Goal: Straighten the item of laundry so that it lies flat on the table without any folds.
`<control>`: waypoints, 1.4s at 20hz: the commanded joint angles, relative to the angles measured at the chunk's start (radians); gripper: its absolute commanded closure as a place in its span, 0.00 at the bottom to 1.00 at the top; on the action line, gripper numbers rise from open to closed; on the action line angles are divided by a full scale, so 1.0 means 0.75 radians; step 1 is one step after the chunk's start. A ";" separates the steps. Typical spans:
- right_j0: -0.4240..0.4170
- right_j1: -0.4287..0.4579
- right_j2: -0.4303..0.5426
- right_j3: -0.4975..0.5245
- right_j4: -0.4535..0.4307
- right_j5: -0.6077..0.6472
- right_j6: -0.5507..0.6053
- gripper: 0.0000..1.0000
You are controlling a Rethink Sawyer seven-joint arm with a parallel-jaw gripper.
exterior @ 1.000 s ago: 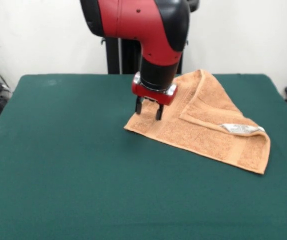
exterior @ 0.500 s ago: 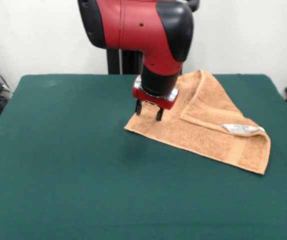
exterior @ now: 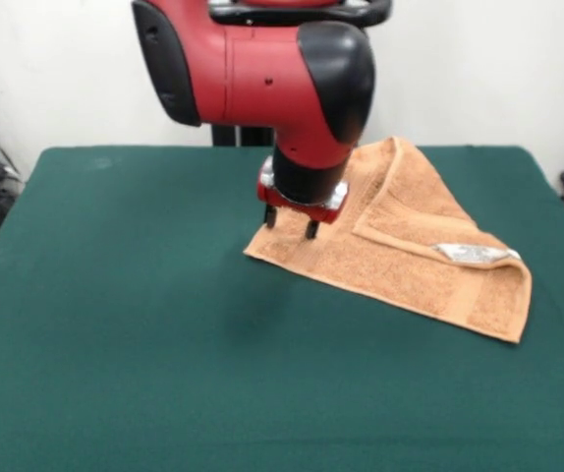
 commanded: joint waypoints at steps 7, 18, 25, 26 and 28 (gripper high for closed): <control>-0.200 0.232 0.291 -0.547 -0.391 -0.592 -0.298 0.00; -0.273 0.222 0.459 -0.594 -0.526 -0.418 -0.330 0.00; -0.297 0.238 0.539 -0.657 -0.603 -0.331 -0.331 0.00; -0.300 0.241 0.550 -0.668 -0.613 -0.317 -0.329 0.00; -0.304 0.250 0.570 -0.694 -0.628 -0.287 -0.327 0.00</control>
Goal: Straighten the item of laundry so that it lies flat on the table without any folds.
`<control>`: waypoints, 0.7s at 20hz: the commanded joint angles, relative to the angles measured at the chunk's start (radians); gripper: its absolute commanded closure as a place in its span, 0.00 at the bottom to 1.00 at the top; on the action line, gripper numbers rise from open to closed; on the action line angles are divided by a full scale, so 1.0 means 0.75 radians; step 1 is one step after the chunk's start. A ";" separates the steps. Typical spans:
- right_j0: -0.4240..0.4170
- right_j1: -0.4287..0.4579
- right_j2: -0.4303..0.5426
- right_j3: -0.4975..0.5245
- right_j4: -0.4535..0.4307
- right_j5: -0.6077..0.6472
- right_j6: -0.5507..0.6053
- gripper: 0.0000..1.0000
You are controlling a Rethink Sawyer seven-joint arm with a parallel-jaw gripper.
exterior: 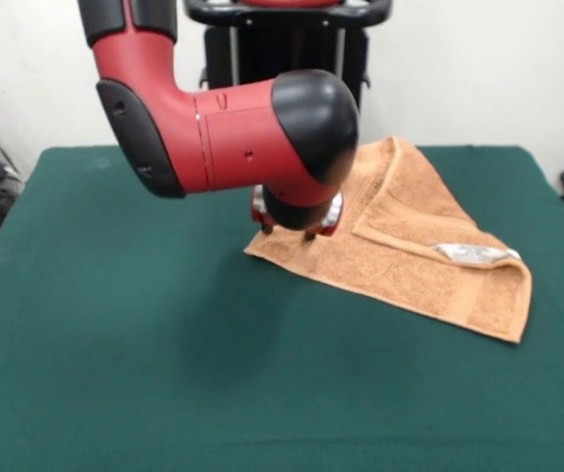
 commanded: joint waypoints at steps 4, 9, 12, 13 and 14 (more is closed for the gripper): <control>-0.046 0.148 0.192 -0.563 -0.364 -0.709 -0.281 0.00; -0.041 0.093 0.206 -0.549 -0.354 -0.554 -0.272 0.00; -0.035 0.059 0.209 -0.539 -0.334 -0.463 -0.280 0.00; -0.033 0.048 0.208 -0.536 -0.329 -0.439 -0.282 0.00; -0.029 0.038 0.207 -0.535 -0.324 -0.411 -0.285 0.00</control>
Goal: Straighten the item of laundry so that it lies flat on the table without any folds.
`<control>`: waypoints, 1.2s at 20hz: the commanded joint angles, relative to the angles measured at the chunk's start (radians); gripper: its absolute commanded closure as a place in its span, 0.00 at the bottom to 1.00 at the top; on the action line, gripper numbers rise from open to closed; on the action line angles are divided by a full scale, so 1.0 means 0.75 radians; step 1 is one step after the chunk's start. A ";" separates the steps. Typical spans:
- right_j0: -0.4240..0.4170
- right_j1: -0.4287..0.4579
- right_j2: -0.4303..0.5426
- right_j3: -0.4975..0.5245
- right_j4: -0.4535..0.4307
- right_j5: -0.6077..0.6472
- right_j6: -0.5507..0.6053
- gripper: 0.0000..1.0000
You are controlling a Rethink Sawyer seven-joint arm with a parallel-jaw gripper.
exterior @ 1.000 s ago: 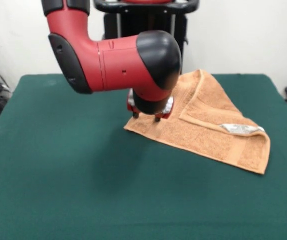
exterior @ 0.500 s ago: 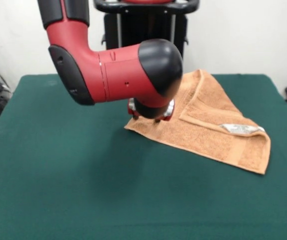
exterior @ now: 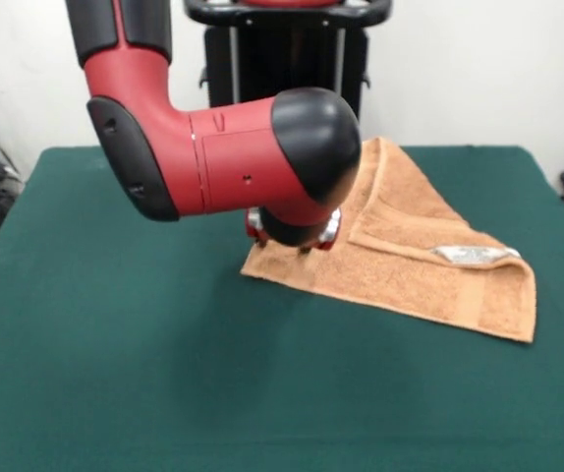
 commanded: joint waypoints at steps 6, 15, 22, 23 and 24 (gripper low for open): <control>-0.009 -0.039 0.118 -0.379 -0.223 -0.474 -0.275 0.00; 0.001 -0.047 0.084 -0.373 -0.191 -0.491 -0.299 0.00; 0.021 -0.129 -0.023 -0.108 -0.171 -0.681 -0.002 0.00; 0.026 -0.180 -0.055 -0.009 -0.161 -0.721 0.079 0.00; 0.040 -0.218 -0.078 0.065 -0.143 -0.740 0.150 0.00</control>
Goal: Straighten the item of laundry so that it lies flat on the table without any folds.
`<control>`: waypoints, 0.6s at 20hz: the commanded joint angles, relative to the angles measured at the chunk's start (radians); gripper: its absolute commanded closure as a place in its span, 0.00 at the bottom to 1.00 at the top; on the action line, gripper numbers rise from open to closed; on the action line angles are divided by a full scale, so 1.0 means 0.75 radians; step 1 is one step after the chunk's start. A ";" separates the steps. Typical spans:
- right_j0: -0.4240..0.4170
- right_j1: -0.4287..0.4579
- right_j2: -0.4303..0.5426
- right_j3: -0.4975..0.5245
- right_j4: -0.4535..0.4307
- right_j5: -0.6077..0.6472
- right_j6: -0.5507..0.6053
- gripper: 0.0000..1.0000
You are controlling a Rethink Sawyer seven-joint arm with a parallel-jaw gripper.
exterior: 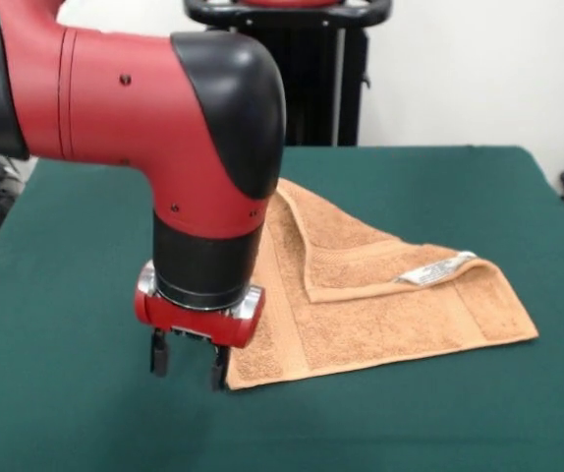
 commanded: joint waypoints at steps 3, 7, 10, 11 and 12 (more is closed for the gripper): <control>0.093 -0.194 -0.121 0.458 0.054 -0.220 0.229 0.00; 0.134 -0.242 -0.162 0.498 0.115 -0.208 0.254 0.00; 0.149 -0.254 -0.180 0.512 0.154 -0.211 0.252 0.00; 0.153 -0.255 -0.187 0.513 0.166 -0.210 0.248 0.00; 0.160 -0.254 -0.196 0.512 0.173 -0.215 0.246 0.00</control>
